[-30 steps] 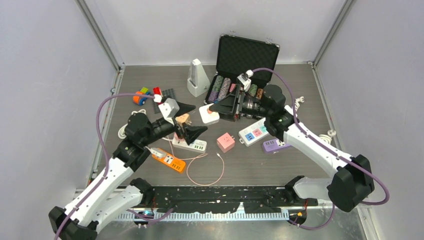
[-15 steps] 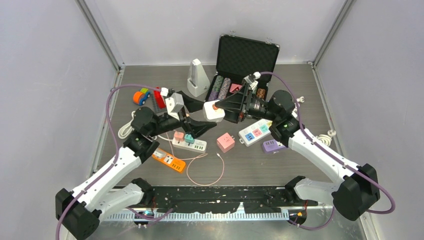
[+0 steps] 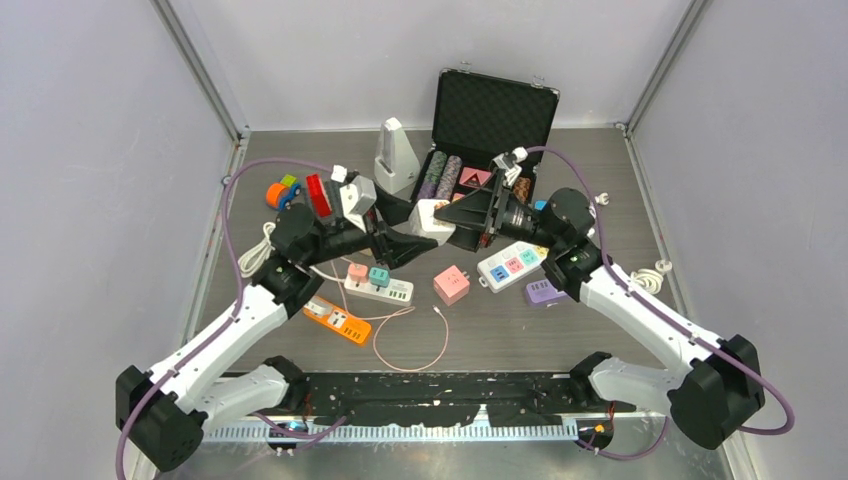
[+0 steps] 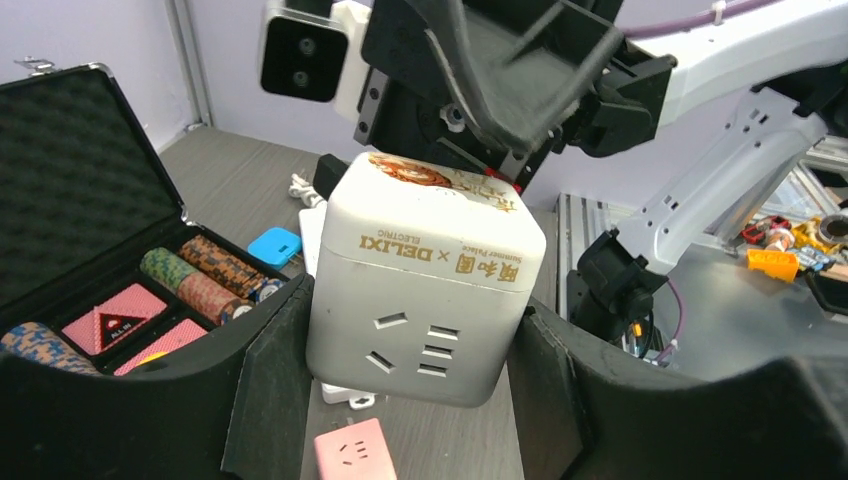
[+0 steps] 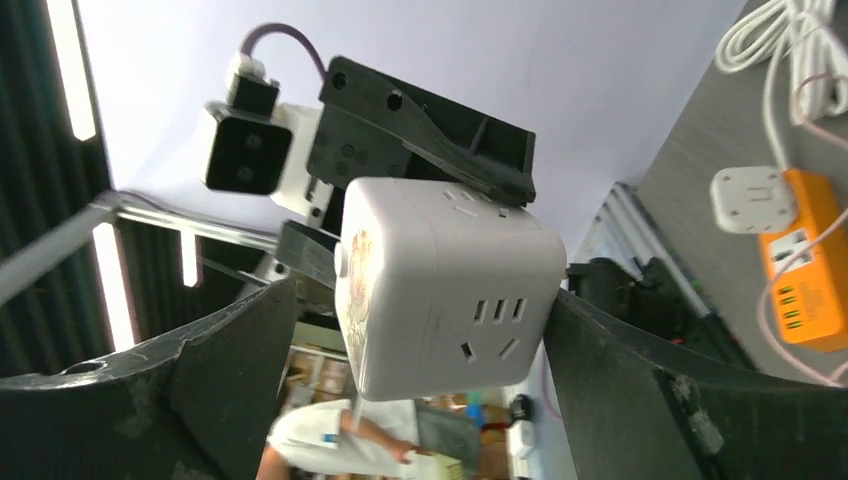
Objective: Insert the plug
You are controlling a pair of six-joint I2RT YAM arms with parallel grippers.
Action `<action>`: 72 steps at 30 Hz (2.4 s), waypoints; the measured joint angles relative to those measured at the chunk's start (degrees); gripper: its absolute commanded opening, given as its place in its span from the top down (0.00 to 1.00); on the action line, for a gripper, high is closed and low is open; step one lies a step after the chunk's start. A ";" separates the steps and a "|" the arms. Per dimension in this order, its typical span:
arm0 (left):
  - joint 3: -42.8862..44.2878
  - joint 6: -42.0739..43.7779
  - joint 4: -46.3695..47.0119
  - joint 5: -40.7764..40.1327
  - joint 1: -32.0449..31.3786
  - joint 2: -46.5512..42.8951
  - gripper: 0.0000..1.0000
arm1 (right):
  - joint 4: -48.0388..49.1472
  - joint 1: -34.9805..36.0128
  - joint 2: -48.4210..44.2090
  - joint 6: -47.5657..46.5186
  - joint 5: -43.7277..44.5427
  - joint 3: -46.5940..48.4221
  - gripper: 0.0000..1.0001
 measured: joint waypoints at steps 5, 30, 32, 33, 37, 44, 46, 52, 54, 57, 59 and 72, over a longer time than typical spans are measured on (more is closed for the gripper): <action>4.76 0.87 -9.86 -0.98 -0.02 -0.35 1.00 | -6.19 -0.61 -3.21 -14.34 0.09 0.35 0.05; 10.64 -4.52 -28.89 8.52 -0.02 -3.04 1.00 | -45.05 10.27 -4.07 -82.16 2.43 19.32 0.02; 10.64 -4.22 -29.42 9.07 0.00 -3.02 1.00 | -45.38 10.25 -3.63 -82.79 2.64 19.43 0.02; 10.64 -4.04 -29.83 9.33 0.04 -3.02 1.00 | -45.48 10.27 -3.56 -83.08 2.71 19.45 0.02; 10.64 -2.82 -30.38 10.82 0.04 -3.04 1.00 | -46.14 10.47 -3.28 -83.69 2.36 20.15 0.01; 10.64 0.20 -32.17 12.46 0.09 -3.54 1.00 | -46.40 10.56 -2.03 -82.34 0.90 21.14 0.16; 10.64 0.83 -32.65 12.46 0.22 -3.54 1.00 | -46.49 10.58 -1.55 -81.48 0.42 21.31 0.26; 10.67 2.16 -34.40 12.44 0.72 -3.39 1.00 | -47.21 10.73 -0.20 -80.02 -0.66 22.40 0.34; 10.73 2.89 -35.21 12.50 0.72 -3.32 1.00 | -47.45 10.73 0.00 -79.87 -0.72 22.45 0.17; 11.17 4.17 -36.70 12.55 0.61 -2.86 1.00 | -47.41 10.73 0.31 -79.80 0.07 22.49 0.06; 11.28 5.01 -37.77 12.48 0.37 -2.60 1.00 | -47.19 10.71 0.57 -79.84 0.74 22.58 0.05; 12.94 6.93 -42.16 13.29 0.28 -1.05 1.00 | -48.30 10.73 4.13 -83.84 -4.11 24.57 0.17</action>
